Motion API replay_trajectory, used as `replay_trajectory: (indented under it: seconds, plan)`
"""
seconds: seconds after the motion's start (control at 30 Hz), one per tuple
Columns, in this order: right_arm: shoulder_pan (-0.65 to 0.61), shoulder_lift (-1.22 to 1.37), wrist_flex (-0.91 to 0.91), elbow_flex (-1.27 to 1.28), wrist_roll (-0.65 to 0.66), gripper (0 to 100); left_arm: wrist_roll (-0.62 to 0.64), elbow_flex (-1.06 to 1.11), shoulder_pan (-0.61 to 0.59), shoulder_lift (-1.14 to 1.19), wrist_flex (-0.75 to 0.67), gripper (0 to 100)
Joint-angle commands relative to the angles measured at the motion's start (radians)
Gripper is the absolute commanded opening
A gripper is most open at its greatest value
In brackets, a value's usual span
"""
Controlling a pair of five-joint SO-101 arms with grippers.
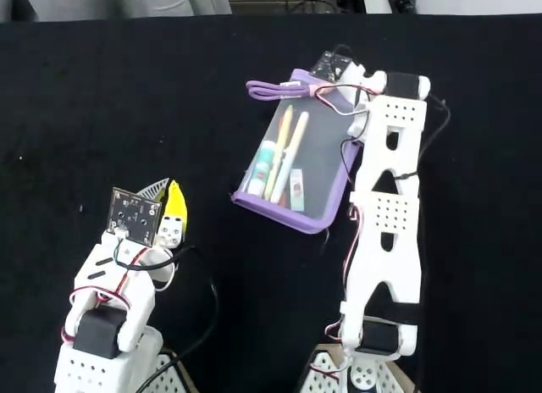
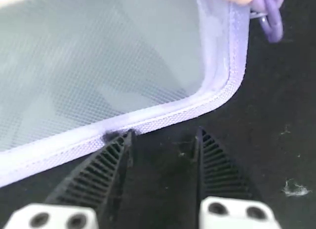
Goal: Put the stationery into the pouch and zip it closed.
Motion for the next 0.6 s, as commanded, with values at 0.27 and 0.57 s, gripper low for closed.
replay_trajectory:
  seconds: [0.27, 0.57]
  plan:
    - [-0.133, -0.099, 0.035, 0.206, -0.038, 18.1, -0.005, -0.010, 0.001, -0.005, -0.025, 3]
    - [-0.336, -0.097, 0.035, 0.219, -0.189, 18.1, -0.005, -0.010, 0.001, -0.005, -0.025, 3]
